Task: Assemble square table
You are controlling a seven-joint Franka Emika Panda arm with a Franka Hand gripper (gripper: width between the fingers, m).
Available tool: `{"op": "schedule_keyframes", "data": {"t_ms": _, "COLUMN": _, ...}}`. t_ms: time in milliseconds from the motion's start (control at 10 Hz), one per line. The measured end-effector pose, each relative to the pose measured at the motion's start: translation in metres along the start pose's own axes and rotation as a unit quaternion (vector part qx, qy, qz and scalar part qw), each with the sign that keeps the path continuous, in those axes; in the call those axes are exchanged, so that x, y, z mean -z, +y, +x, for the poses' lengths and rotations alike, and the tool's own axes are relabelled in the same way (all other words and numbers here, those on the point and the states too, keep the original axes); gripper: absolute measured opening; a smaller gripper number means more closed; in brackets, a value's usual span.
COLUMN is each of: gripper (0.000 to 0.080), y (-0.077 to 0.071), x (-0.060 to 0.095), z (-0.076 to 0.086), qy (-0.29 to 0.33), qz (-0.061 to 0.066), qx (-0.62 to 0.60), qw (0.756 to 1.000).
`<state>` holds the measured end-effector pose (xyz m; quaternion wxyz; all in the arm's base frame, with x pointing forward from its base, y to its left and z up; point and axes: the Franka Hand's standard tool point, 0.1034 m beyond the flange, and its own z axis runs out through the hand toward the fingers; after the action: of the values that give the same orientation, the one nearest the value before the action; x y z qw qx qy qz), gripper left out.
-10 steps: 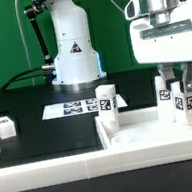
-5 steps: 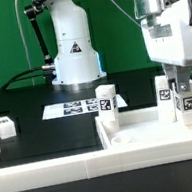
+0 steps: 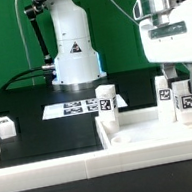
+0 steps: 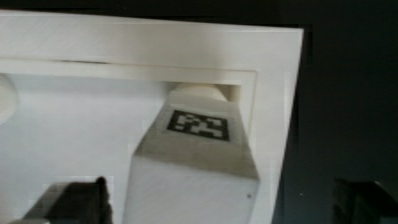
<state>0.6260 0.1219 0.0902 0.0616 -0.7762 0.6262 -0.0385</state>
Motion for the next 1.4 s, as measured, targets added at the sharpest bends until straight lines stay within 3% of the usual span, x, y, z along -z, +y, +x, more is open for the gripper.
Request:
{"op": "schedule_keyframes", "data": {"t_ms": 500, "gripper": 0.0649, "y": 0.0001, "x": -0.0014, "z": -0.0009, "qy": 0.001, "qz": 0.001, "qx": 0.168, "qw": 0.986}}
{"op": "schedule_keyframes", "data": {"t_ms": 1200, "gripper": 0.0649, "y": -0.0016, "x": -0.0026, "z": -0.0059, "qy": 0.012, "qz": 0.011, "qx": 0.424, "qw": 0.905}}
{"op": "schedule_keyframes", "data": {"t_ms": 1400, "gripper": 0.0649, "y": -0.0008, "x": -0.0035, "z": -0.005, "qy": 0.018, "qz": 0.009, "qx": 0.495, "qw": 0.869}}
